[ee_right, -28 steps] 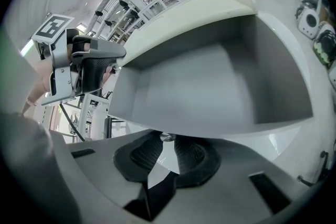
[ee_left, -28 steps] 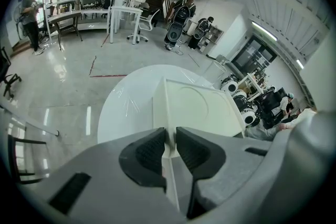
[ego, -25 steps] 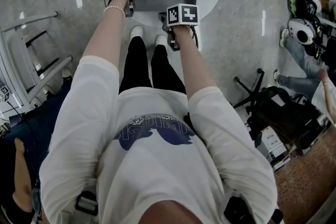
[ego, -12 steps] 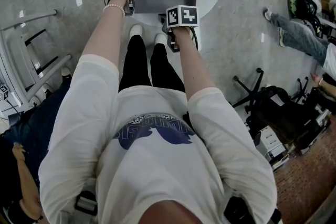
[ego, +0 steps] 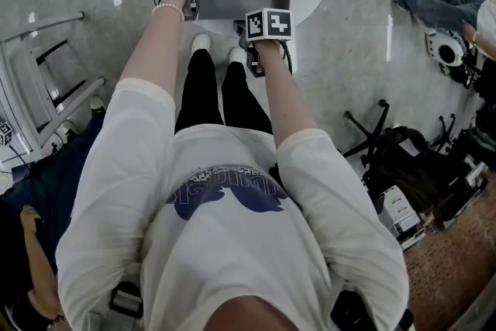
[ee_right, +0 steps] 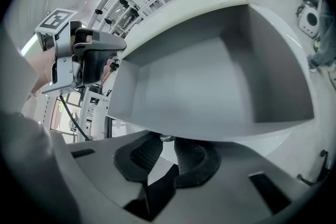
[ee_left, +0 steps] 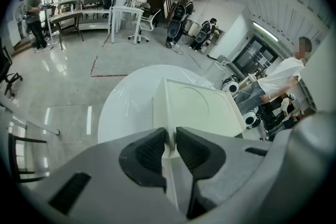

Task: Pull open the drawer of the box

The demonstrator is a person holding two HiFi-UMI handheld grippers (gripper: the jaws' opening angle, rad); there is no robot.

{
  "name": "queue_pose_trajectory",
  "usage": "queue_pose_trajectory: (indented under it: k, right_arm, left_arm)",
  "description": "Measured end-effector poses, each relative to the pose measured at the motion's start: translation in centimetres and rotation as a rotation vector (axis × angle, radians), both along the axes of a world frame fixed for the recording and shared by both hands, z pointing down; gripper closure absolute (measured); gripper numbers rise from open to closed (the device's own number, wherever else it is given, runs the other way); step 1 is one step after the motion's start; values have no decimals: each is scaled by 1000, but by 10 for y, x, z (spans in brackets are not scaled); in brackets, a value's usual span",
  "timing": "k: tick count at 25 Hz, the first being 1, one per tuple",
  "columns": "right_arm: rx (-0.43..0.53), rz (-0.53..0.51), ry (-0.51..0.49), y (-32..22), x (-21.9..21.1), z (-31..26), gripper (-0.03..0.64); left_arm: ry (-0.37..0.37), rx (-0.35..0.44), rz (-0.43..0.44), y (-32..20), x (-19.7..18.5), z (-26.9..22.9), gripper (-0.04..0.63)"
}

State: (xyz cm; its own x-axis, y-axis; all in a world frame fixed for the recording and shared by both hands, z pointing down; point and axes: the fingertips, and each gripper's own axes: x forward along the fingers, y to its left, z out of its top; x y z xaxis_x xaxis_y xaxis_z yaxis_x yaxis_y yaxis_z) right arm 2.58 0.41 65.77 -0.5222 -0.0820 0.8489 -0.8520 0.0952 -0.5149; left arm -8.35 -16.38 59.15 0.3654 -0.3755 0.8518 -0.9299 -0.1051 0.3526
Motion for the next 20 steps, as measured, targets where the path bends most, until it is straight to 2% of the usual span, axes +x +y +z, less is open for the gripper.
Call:
queue_pose_trajectory:
  k: [20]
  right_arm:
    - [-23,4,-5,0,-2,1,552]
  left_arm:
    - [-16,-3,-6,0,0,-2,517]
